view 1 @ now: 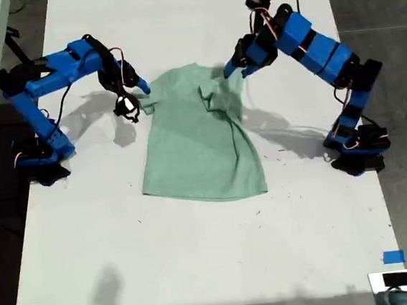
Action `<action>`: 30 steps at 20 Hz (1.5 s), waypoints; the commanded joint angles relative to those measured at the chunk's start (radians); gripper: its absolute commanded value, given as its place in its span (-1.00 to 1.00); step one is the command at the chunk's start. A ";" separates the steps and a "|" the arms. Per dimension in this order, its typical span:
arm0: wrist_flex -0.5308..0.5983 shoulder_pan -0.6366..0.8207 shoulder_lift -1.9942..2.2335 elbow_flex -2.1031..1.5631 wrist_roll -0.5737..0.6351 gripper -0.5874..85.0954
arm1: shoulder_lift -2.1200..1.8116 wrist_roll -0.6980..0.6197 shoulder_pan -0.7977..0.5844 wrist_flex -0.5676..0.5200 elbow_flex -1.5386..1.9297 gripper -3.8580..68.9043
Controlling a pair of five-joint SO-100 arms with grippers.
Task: Fold t-shirt
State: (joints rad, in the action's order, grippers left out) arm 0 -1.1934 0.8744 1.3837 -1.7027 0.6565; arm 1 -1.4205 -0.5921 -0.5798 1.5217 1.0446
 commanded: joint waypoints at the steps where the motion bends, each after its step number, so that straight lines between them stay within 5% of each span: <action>1: -0.028 -0.018 -0.041 0.117 -0.011 -0.32 | -0.129 0.012 0.020 0.002 0.023 -0.35; 5: -0.117 -0.008 -0.298 0.339 -0.025 -0.32 | -0.261 0.032 0.026 -0.015 0.153 -0.38; 7: -0.310 0.011 -0.538 0.637 -0.026 -0.42 | -0.357 0.046 0.034 -0.057 0.253 -0.41; 9: -0.465 0.015 -0.693 0.885 -0.023 -0.95 | -0.466 0.060 0.034 -0.089 0.357 -0.43; 23: -0.495 0.035 -0.264 0.828 -0.129 -0.99 | -0.795 0.089 0.009 -0.172 0.730 -0.51; 30: -0.249 -0.170 -0.327 0.885 -0.133 -0.99 | -0.839 0.117 0.031 -0.172 0.790 -0.53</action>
State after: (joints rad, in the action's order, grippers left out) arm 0 -1.5202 0.7716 1.0462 -0.8728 0.5262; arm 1 -2.2181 -0.4878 -0.5614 1.3729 1.8408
